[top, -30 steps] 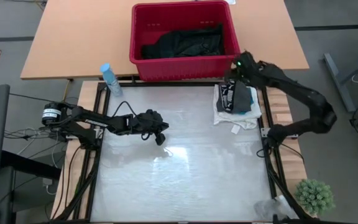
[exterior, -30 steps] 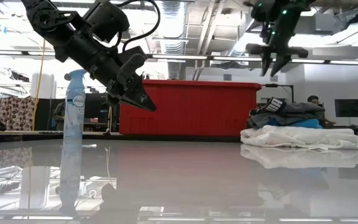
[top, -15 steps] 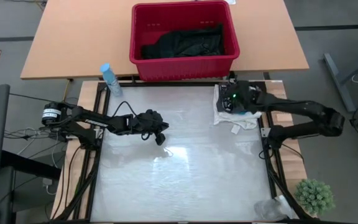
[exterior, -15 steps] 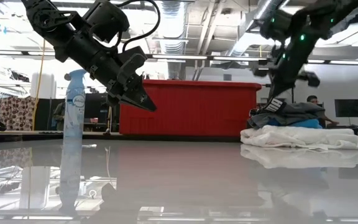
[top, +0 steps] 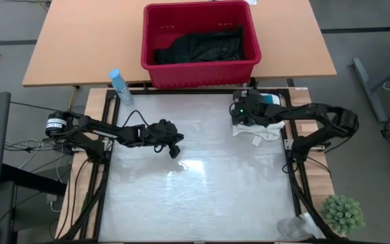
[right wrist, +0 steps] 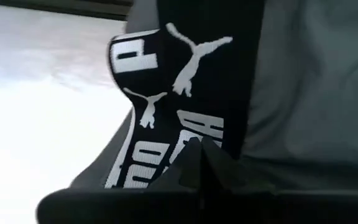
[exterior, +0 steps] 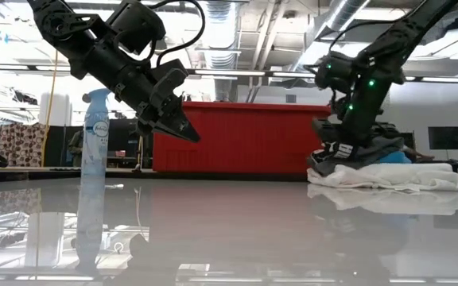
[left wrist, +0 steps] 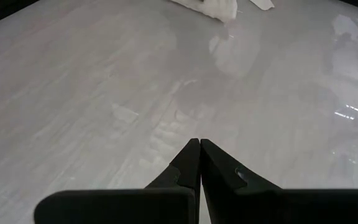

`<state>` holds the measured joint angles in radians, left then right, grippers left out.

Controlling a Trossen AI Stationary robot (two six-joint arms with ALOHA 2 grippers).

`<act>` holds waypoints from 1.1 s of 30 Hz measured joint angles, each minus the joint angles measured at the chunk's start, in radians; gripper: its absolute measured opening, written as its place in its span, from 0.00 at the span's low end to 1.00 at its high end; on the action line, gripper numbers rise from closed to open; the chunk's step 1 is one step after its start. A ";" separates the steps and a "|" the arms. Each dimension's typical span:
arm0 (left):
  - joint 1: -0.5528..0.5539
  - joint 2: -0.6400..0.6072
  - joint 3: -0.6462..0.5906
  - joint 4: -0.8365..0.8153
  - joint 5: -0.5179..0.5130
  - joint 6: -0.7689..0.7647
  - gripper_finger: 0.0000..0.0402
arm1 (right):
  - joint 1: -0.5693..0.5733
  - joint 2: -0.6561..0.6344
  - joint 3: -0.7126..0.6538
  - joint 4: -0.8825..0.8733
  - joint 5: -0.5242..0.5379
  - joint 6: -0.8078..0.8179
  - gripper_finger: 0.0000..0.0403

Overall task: Fold laundry
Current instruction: Stack the gray boxers on the blue shorts, then fold the blue pants

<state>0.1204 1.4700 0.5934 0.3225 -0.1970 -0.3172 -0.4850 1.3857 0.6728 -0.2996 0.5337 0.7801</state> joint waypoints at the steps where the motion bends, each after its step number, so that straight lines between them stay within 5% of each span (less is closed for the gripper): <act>1: 0.000 0.000 0.000 0.000 0.000 0.000 0.00 | 0.000 -0.003 0.008 -0.007 -0.003 -0.009 0.10; 8: 0.000 0.000 0.000 0.010 -0.020 0.006 0.00 | -0.029 -0.123 0.078 -0.072 -0.038 -0.125 0.13; 19: 0.054 -0.048 0.056 0.079 0.127 -0.094 0.15 | -0.059 -0.356 0.322 -0.137 -0.077 -0.237 0.14; 27: 0.262 -0.170 0.379 -0.241 0.238 0.052 0.21 | -0.086 -0.167 0.673 -0.063 -0.107 -0.452 0.14; 33: 0.341 -0.166 0.619 -0.464 0.216 0.247 0.21 | -0.147 0.064 1.025 -0.075 -0.144 -0.674 0.21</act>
<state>0.4611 1.3041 1.2126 -0.1412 0.0193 -0.0703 -0.6322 1.4492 1.6983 -0.3743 0.3901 0.1059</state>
